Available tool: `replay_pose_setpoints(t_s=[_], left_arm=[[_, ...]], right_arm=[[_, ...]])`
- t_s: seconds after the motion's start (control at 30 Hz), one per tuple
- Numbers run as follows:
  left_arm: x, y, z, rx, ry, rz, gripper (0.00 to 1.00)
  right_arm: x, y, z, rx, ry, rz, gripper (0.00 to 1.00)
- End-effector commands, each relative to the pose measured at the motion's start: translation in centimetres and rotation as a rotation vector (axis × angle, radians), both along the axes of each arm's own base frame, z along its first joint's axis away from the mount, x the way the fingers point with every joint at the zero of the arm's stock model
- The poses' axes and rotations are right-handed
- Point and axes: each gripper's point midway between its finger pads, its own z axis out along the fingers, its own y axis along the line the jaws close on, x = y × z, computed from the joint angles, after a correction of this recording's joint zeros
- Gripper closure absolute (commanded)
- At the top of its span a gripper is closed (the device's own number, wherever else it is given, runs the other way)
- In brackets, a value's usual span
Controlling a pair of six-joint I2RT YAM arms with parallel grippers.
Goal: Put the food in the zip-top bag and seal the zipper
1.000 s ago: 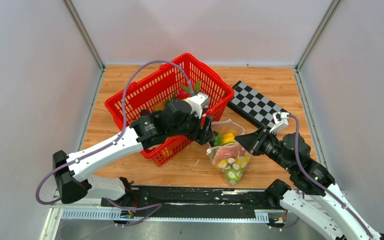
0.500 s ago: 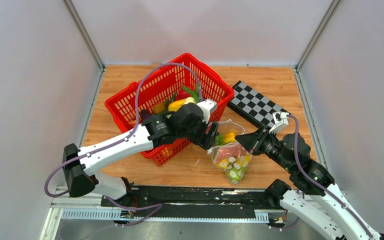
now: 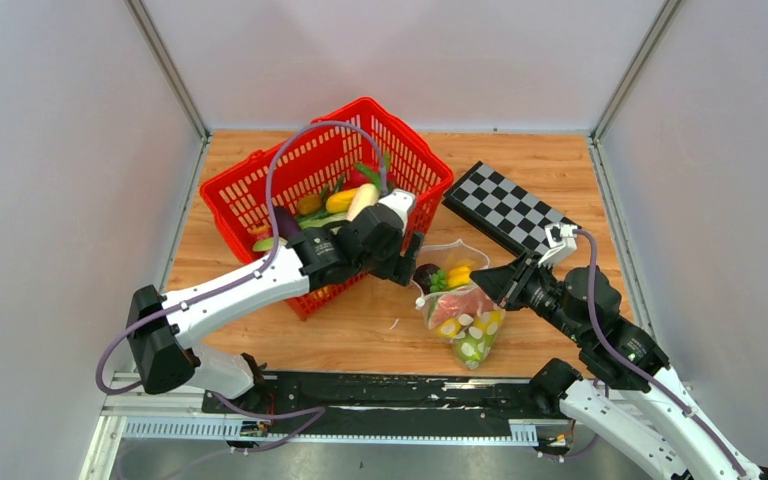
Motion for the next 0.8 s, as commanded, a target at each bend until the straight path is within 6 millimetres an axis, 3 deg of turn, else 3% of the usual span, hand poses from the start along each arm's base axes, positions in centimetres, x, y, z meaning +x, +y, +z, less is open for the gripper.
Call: replay_pose_setpoints(t_s=[0.0,0.07,0.17,0.27,0.37,0.57,0.77], left_arm=[[5.5,5.3,-0.5,0.057,-0.064,0.183,0.14],[6.2,5.4,-0.3,0.032,-0.05,0.176,0.14],[6.1,3.9,1.0,-0.023,-0.057,0.099,0.12],[4.5,1.1,1.9,-0.138,-0.021,-0.054,0.12],[2.7,-0.4,2.7,-0.216,-0.002,-0.176,0.12],[0.2,-0.9,2.2,-0.235,0.019,-0.337,0.16],[0.9,-0.9,2.0,-0.2,-0.013,-0.349,0.2]], right_arm=[[0.1,0.0,3.3,0.058,-0.09,0.001,0.96],[0.2,0.1,3.3,0.055,-0.09,0.001,0.96],[-0.2,0.7,3.3,0.047,-0.085,0.043,0.96],[-0.1,1.1,3.3,0.046,-0.087,0.06,0.96],[-0.2,1.4,3.4,0.049,-0.093,0.08,0.96],[-0.7,2.6,4.1,0.055,-0.124,0.16,0.96],[-1.5,4.2,5.3,0.032,-0.185,0.287,0.97]])
